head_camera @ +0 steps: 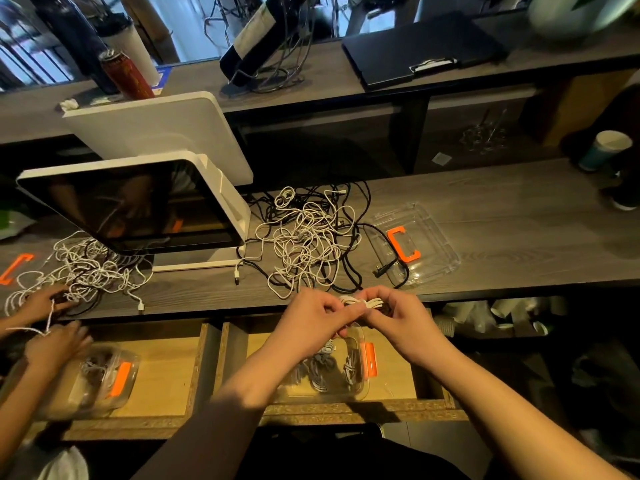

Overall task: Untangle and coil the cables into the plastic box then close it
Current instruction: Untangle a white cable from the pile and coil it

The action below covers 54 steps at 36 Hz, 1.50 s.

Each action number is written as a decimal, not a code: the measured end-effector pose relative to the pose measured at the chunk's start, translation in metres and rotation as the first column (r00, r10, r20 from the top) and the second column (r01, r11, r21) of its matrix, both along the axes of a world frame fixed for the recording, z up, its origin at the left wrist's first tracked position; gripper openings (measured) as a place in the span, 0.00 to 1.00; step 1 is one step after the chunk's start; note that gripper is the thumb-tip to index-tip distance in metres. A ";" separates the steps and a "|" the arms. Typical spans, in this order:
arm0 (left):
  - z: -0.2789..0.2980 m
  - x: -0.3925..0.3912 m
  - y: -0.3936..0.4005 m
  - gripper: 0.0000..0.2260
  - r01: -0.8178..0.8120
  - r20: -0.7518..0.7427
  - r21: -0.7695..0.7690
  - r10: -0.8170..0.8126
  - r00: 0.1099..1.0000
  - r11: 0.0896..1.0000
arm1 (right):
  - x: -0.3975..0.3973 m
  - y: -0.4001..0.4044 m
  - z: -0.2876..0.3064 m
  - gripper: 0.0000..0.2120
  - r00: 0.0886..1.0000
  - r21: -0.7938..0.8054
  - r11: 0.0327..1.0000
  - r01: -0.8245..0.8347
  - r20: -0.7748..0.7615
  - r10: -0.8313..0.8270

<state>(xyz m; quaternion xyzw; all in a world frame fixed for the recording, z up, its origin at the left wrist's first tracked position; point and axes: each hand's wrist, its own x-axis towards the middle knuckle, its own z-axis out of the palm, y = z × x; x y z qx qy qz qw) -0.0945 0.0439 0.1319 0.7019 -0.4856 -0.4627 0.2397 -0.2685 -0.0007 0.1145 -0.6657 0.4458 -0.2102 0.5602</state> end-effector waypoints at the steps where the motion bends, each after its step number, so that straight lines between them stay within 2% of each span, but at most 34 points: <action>1: 0.000 0.001 0.000 0.16 0.020 0.001 0.013 -0.020 1.000 1.000 | -0.002 0.000 -0.002 0.06 1.000 0.006 1.000 0.005 0.008 -0.005; 6: -0.003 -0.003 0.001 0.15 0.064 0.001 0.039 -0.065 0.998 0.997 | -0.009 0.002 -0.004 0.11 0.999 0.025 1.000 0.010 0.038 -0.011; 12: -0.001 -0.005 0.001 0.13 0.137 0.064 0.025 -0.138 0.988 0.990 | -0.013 -0.001 0.000 0.07 0.995 0.098 0.995 -0.004 0.099 -0.006; 14: 0.000 -0.005 0.001 0.11 0.142 0.043 0.019 -0.143 0.989 0.990 | -0.013 -0.002 0.002 0.05 0.991 0.160 0.987 0.008 0.130 -0.029; 16: 0.001 -0.004 0.002 0.12 0.134 -0.017 0.027 -0.133 0.991 0.991 | -0.013 -0.005 0.004 0.04 0.979 0.298 0.954 -0.013 0.199 -0.049; 22: 0.008 -0.001 0.004 0.12 0.119 -0.298 0.073 -0.092 0.950 0.990 | -0.016 -0.015 0.008 0.12 0.943 0.584 0.796 -0.158 0.329 -0.054; 27: 0.018 0.001 0.007 0.15 0.110 -0.509 0.048 -0.070 0.858 0.993 | -0.022 -0.018 0.012 0.20 0.865 0.811 0.516 -0.274 0.443 -0.237; 30: 0.020 0.000 0.010 0.13 0.059 -0.632 0.040 -0.021 0.774 0.997 | -0.023 -0.016 0.014 0.19 0.782 0.793 0.404 -0.455 0.573 -0.245; 33: 0.020 0.000 0.010 0.11 0.013 -0.743 0.052 0.030 0.669 0.999 | -0.019 -0.011 0.014 0.18 0.598 0.612 0.360 -0.705 0.785 -0.163; 37: 0.023 0.000 0.007 0.10 0.009 -0.824 0.032 0.021 0.566 0.999 | -0.012 -0.009 0.010 0.14 0.526 0.567 0.348 -0.747 0.824 -0.213; 39: 0.023 0.001 0.006 0.09 0.009 -0.809 0.016 0.007 0.587 1.000 | -0.010 -0.010 0.009 0.14 0.504 0.555 0.334 -0.762 0.832 -0.233; 41: 0.022 0.003 0.004 0.10 0.004 -0.759 -0.010 -0.010 0.651 1.000 | -0.009 -0.010 0.009 0.15 0.514 0.564 0.342 -0.751 0.826 -0.233; 43: 0.020 0.006 0.002 0.10 -0.021 -0.663 -0.038 -0.010 0.749 0.999 | -0.010 -0.010 0.012 0.16 0.570 0.617 0.378 -0.691 0.786 -0.240; 46: 0.013 0.012 -0.001 0.04 -0.080 -0.470 -0.083 0.032 0.882 0.993 | -0.014 -0.010 0.009 0.19 0.712 0.776 0.454 -0.438 0.608 -0.352; 50: 0.006 0.014 0.002 0.06 -0.073 -0.371 -0.098 0.032 0.928 0.993 | -0.013 -0.009 0.008 0.15 0.804 0.778 0.564 -0.276 0.508 -0.308; 54: 0.000 0.012 0.009 0.06 -0.165 -0.417 -0.073 0.120 0.901 0.984 | -0.005 -0.004 0.009 0.17 0.866 0.738 0.662 -0.133 0.411 -0.285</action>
